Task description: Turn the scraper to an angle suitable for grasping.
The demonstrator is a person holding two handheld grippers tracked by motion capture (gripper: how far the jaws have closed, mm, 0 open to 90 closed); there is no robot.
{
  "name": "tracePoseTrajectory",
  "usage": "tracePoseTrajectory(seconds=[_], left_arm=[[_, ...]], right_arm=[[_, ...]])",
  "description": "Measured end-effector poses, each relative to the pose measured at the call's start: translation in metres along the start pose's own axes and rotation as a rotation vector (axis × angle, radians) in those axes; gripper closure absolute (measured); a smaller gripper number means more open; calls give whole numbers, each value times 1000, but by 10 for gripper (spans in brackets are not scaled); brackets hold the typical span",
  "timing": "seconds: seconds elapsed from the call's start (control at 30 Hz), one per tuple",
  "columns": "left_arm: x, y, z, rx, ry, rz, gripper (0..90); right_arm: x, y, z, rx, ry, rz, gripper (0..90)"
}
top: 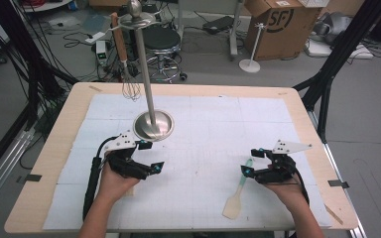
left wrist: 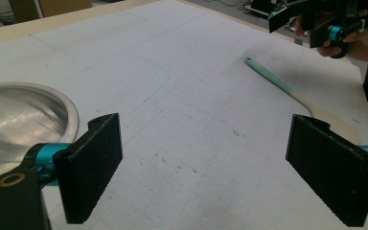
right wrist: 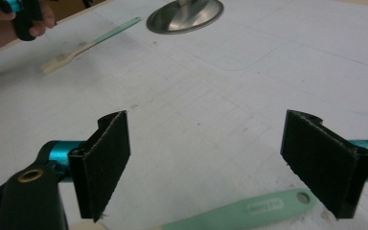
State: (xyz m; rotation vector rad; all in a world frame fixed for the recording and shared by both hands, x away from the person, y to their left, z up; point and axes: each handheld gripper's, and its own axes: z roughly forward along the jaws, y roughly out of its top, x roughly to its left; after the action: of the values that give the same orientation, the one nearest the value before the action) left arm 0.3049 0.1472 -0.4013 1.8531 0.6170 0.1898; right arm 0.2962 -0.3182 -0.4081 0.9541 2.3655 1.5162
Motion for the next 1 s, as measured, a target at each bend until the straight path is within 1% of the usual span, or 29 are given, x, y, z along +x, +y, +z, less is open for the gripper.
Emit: tracePoseTrajectory(seconds=[0.03, 0.07, 0.1, 0.17, 0.23, 0.3, 0.37, 0.53, 0.6, 0.9, 1.0], left_arm=[[0, 0, 0, -1, 1, 0, 130], [0, 0, 0, -5, 1, 0, 130], [0, 0, 0, -5, 3, 1, 130], [0, 0, 0, -5, -1, 1, 130], [0, 1, 0, -7, 1, 1, 130], [0, 1, 0, -4, 1, 4, 130], [0, 0, 1, -1, 3, 2, 130], [0, 0, 2, 2, 2, 3, 130], [0, 0, 2, 3, 3, 5, 130], [0, 0, 2, 7, -2, 9, 130], [0, 0, 2, 6, -3, 10, 130]], right_arm=[[-1, -1, -1, -4, -3, 1, 186], [-1, -1, -2, -3, -4, 12, 209], [-2, -2, -3, -5, -12, 8, 245], [-3, -3, -3, 10, -21, 15, 278], [-4, -4, -2, 29, -42, 10, 355], [-5, -6, -1, 45, -53, 8, 382], [-6, -7, 1, 62, -65, 3, 430], [-7, -9, 1, 80, -74, 0, 490], [-7, -9, 1, 87, -81, 6, 523], [-11, -15, 3, 153, -117, 21, 661], [-13, -16, 4, 179, -124, 22, 686]])
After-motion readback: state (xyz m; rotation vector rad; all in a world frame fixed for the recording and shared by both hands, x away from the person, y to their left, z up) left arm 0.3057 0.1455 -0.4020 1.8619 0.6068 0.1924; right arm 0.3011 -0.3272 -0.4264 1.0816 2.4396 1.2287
